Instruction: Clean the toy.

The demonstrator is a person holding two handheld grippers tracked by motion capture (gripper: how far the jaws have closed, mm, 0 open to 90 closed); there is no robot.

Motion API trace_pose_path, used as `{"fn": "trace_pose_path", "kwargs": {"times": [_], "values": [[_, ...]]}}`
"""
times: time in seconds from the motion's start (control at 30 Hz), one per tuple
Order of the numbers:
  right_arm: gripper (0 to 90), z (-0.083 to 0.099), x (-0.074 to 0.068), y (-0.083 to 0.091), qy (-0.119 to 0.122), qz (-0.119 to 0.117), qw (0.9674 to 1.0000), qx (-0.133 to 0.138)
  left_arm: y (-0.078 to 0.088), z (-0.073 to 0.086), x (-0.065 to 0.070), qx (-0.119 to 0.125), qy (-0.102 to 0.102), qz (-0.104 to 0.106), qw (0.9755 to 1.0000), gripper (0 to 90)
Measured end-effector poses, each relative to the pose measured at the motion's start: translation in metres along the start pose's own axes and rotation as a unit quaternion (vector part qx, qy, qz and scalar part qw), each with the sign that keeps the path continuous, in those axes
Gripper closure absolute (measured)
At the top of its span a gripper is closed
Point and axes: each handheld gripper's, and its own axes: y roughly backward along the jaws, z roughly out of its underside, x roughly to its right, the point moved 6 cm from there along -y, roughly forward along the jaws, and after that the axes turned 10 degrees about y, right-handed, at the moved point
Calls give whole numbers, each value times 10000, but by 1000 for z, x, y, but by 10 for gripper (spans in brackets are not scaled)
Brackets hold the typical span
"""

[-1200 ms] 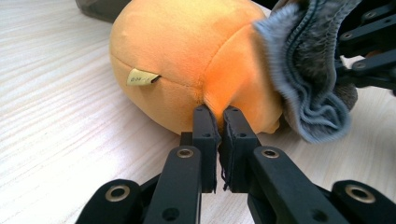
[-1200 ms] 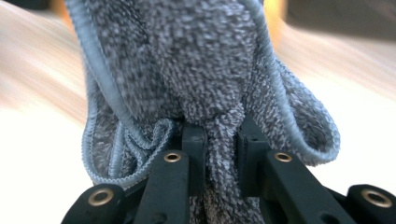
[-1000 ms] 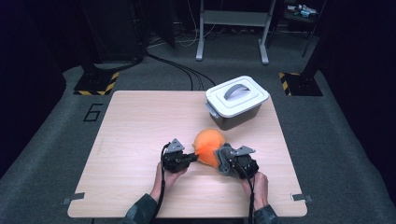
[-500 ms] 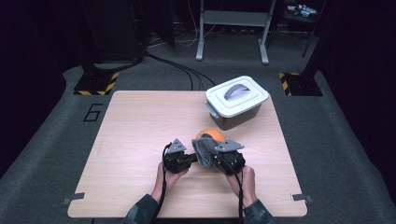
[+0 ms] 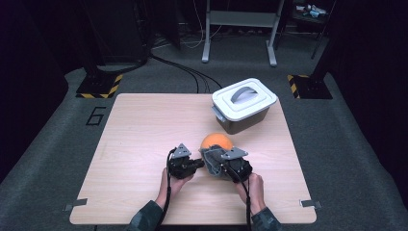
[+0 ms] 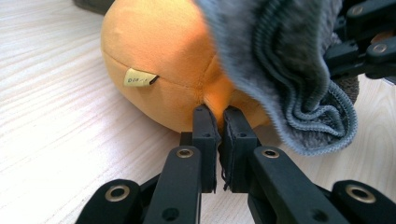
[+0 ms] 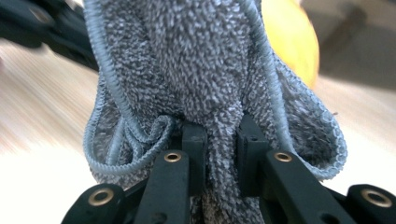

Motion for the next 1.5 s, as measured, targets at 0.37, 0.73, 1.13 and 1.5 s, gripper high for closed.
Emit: {"fn": "trace_pose_path", "kwargs": {"times": [0.37, 0.73, 1.13, 1.5], "values": [[771, 45, 22, -13, -374, 126, 9976, -566, -1, 3, -4, -35, 86, 18, 10000, 850], [770, -5, 15, 24, -218, 11, 9995, 240, -2, 3, -1, -86, 72, 91, 9999, 848], [771, -29, -8, -2, 279, 35, 9996, 27, -1, 3, -2, -72, 113, 7, 9999, 848], [773, -11, -6, -3, 189, 4, 9998, -31, -3, 3, -4, -63, 158, -24, 9999, 848]]}}
